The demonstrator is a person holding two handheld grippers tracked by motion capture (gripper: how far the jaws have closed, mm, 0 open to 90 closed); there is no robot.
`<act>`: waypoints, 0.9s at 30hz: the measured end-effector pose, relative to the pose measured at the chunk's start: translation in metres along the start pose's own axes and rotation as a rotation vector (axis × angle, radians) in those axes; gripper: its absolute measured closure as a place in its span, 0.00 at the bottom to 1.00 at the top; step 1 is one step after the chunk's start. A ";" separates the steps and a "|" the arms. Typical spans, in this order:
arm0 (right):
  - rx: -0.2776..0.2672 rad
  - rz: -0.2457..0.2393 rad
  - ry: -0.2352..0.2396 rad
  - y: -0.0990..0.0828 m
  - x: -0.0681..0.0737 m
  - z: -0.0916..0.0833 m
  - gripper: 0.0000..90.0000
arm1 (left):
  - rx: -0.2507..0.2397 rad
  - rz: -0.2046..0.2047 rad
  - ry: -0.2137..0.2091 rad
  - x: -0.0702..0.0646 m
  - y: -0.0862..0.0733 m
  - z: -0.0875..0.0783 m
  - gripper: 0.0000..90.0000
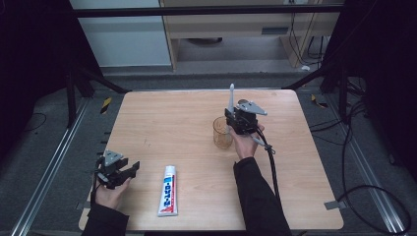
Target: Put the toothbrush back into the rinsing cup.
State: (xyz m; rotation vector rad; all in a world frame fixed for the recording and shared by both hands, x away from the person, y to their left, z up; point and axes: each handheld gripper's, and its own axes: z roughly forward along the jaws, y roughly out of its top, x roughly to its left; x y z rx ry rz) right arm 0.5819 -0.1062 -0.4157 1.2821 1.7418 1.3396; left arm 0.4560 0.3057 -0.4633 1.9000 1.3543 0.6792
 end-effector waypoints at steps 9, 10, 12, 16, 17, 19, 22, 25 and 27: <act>0.048 -0.040 -0.002 -0.005 0.003 0.001 0.75 | -0.001 0.000 0.000 0.000 0.000 0.000 0.55; 0.055 -0.043 -0.002 -0.006 0.004 0.001 0.74 | 0.000 0.000 -0.001 0.000 0.000 0.000 0.55; 0.062 -0.044 0.000 -0.006 0.004 0.001 0.74 | 0.001 0.001 -0.001 0.000 0.000 0.000 0.55; 0.083 -0.049 0.001 -0.007 0.002 0.001 0.74 | 0.000 0.001 -0.002 0.000 0.000 0.000 0.55; 0.086 -0.047 0.001 -0.007 0.002 0.001 0.74 | 0.000 0.001 -0.001 0.000 0.000 0.000 0.55; 0.086 -0.050 -0.003 -0.008 0.002 0.000 0.74 | 0.002 0.001 -0.001 0.000 0.000 0.000 0.55; 0.085 -0.045 -0.002 -0.010 0.000 -0.001 0.74 | 0.001 0.001 -0.001 -0.001 0.000 0.000 0.55; 0.087 -0.049 0.003 -0.010 -0.001 -0.002 0.74 | 0.002 0.003 -0.001 -0.001 0.000 0.000 0.55; 0.086 -0.051 0.000 -0.010 -0.001 -0.003 0.73 | 0.002 0.003 -0.001 -0.001 0.000 0.000 0.55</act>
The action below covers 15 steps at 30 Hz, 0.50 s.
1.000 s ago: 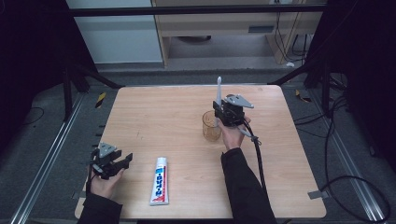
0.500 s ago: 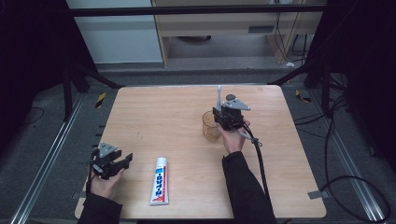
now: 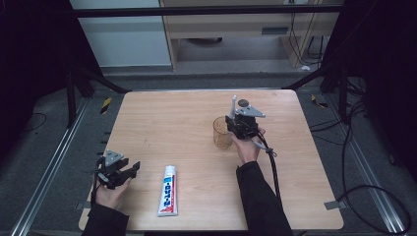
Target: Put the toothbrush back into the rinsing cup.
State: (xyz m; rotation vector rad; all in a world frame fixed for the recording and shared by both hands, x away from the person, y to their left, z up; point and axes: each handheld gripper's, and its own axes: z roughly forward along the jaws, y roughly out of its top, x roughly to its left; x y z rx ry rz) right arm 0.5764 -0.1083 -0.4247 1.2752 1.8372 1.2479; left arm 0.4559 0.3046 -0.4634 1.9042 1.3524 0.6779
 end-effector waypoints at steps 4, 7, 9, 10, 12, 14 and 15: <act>-0.014 -0.016 -0.008 0.001 0.000 -0.002 0.65 | 0.000 0.001 -0.001 0.000 0.000 0.000 0.55; -0.016 -0.019 -0.011 0.000 -0.001 -0.002 0.62 | 0.000 0.002 -0.002 0.000 0.000 0.000 0.55; -0.015 -0.021 -0.012 0.000 -0.001 -0.003 0.60 | 0.000 0.002 -0.001 0.000 0.000 0.000 0.55; -0.015 -0.021 -0.014 0.000 -0.001 -0.003 0.59 | 0.000 0.001 -0.002 0.000 0.000 0.000 0.55; -0.019 -0.018 -0.010 0.000 -0.001 -0.003 0.56 | -0.001 -0.001 -0.001 0.000 0.000 0.000 0.55; -0.018 -0.019 -0.006 0.000 -0.001 -0.005 0.53 | -0.001 -0.001 -0.002 0.000 0.000 0.000 0.55; -0.018 -0.020 -0.004 0.000 -0.001 -0.005 0.52 | 0.000 0.001 -0.003 0.000 0.000 0.000 0.55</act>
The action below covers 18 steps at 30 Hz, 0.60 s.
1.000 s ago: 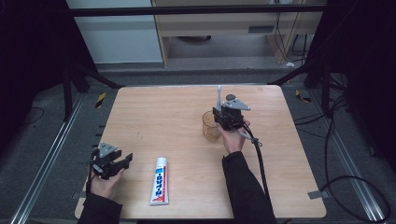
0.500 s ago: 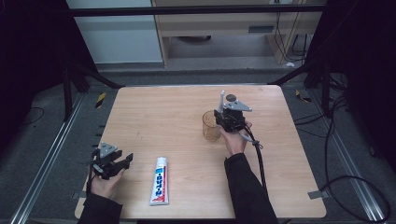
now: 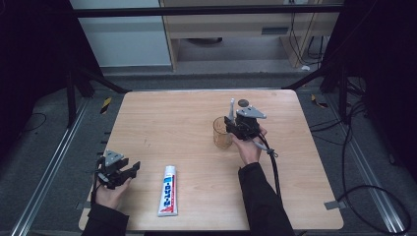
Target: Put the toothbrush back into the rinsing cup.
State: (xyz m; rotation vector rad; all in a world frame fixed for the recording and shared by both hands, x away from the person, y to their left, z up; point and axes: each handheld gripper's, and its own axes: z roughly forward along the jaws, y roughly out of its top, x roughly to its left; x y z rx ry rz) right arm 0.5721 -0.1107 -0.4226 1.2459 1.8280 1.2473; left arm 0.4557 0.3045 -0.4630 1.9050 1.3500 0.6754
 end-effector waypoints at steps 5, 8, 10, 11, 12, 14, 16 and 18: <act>0.000 -0.001 0.012 0.001 0.001 -0.004 0.48 | 0.000 0.001 -0.001 -0.001 0.000 0.000 0.54; 0.000 -0.005 0.018 0.002 0.002 -0.007 0.45 | 0.000 -0.001 -0.003 -0.001 0.000 0.000 0.54; 0.012 0.004 0.037 0.003 0.004 -0.010 0.40 | 0.000 -0.001 -0.004 -0.001 0.000 0.000 0.54; 0.013 0.004 0.041 0.003 0.004 -0.011 0.39 | -0.001 -0.003 -0.005 -0.001 0.000 0.000 0.54; 0.016 0.003 0.046 0.003 0.005 -0.012 0.37 | 0.001 -0.002 -0.007 -0.001 0.000 0.000 0.54; 0.031 0.000 0.056 0.004 0.006 -0.015 0.33 | 0.001 -0.002 -0.010 -0.001 0.000 0.000 0.54; 0.040 -0.005 0.058 0.004 0.007 -0.016 0.31 | 0.002 -0.001 -0.011 -0.002 0.000 0.000 0.54; 0.041 -0.009 0.051 0.004 0.007 -0.022 0.29 | -0.001 -0.004 -0.014 -0.002 0.000 0.000 0.54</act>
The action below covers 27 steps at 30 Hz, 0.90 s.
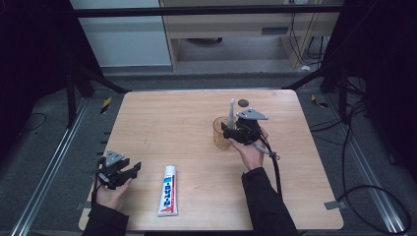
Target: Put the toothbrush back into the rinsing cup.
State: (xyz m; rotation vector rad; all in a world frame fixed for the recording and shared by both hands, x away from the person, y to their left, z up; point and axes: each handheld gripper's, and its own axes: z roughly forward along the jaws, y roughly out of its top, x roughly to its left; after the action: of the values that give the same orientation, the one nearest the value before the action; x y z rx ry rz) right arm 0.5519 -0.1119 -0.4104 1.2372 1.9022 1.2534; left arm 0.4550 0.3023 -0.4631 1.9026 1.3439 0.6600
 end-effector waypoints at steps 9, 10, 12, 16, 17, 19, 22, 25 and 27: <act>0.014 0.001 -0.001 -0.007 -0.005 -0.022 0.26 | 0.006 -0.005 -0.030 -0.004 -0.001 -0.001 0.61; 0.014 0.003 0.004 -0.008 -0.006 -0.025 0.26 | 0.009 -0.003 -0.035 -0.004 -0.001 -0.001 0.62; 0.027 -0.006 0.010 -0.014 -0.009 -0.036 0.26 | 0.009 -0.004 -0.048 -0.007 -0.002 -0.003 0.65; 0.039 -0.022 0.013 -0.021 -0.012 -0.045 0.27 | 0.012 0.000 -0.063 -0.012 -0.002 -0.005 0.69; 0.048 -0.022 0.024 -0.027 -0.016 -0.052 0.28 | 0.016 0.007 -0.070 -0.014 -0.002 -0.005 0.72; 0.059 -0.020 0.029 -0.034 -0.021 -0.060 0.29 | 0.029 0.023 -0.080 -0.018 -0.003 -0.006 0.75; 0.068 -0.027 0.019 -0.043 -0.029 -0.069 0.31 | 0.054 0.045 -0.101 -0.024 -0.004 -0.005 0.79; 0.077 -0.016 0.015 -0.048 -0.036 -0.074 0.32 | 0.074 0.061 -0.116 -0.027 -0.005 -0.005 0.82; 0.083 -0.013 0.008 -0.052 -0.041 -0.080 0.33 | 0.092 0.075 -0.126 -0.031 -0.007 -0.005 0.85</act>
State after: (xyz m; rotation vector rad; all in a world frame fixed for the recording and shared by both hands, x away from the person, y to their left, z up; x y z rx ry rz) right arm 0.4843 -0.1891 -0.4261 1.2616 1.9830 1.1853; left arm 0.4371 0.2762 -0.4656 2.0406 1.2478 0.5127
